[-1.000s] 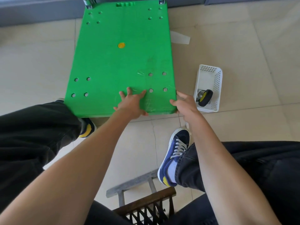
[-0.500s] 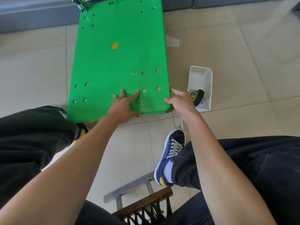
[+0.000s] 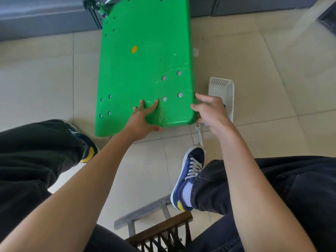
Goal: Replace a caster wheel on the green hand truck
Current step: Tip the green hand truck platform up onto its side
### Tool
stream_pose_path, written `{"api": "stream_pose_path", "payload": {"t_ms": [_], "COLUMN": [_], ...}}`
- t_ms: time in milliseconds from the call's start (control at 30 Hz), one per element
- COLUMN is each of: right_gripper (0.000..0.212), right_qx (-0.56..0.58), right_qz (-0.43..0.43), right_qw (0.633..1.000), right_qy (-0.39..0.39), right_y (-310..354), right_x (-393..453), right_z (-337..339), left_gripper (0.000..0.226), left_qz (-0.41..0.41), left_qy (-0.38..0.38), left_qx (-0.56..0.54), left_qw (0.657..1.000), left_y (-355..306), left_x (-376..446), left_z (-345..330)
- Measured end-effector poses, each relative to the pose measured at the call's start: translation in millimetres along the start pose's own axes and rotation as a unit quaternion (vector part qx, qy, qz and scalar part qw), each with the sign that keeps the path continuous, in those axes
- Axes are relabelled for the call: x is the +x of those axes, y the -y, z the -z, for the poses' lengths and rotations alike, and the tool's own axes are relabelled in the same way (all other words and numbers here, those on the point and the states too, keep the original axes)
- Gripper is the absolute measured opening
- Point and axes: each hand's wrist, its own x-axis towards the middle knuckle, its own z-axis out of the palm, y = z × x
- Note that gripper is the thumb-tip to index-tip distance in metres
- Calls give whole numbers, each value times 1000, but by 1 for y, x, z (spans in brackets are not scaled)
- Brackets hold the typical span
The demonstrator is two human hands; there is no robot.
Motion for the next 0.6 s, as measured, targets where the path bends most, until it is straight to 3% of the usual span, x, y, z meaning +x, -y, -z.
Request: {"api": "stream_pose_path", "payload": {"t_ms": [600], "right_gripper": [51], "right_qx": [-66], "right_qz": [93], "right_qw": [993], "right_qy": [6], "right_y": [34], "right_x": [-46], "right_z": [-5], "left_gripper": [92], "left_qz": [-19], "left_qy": [-23], "left_qx": [-28], "left_qw": [999], "left_y": [-19], "left_x": [-47], "left_z": [21]}}
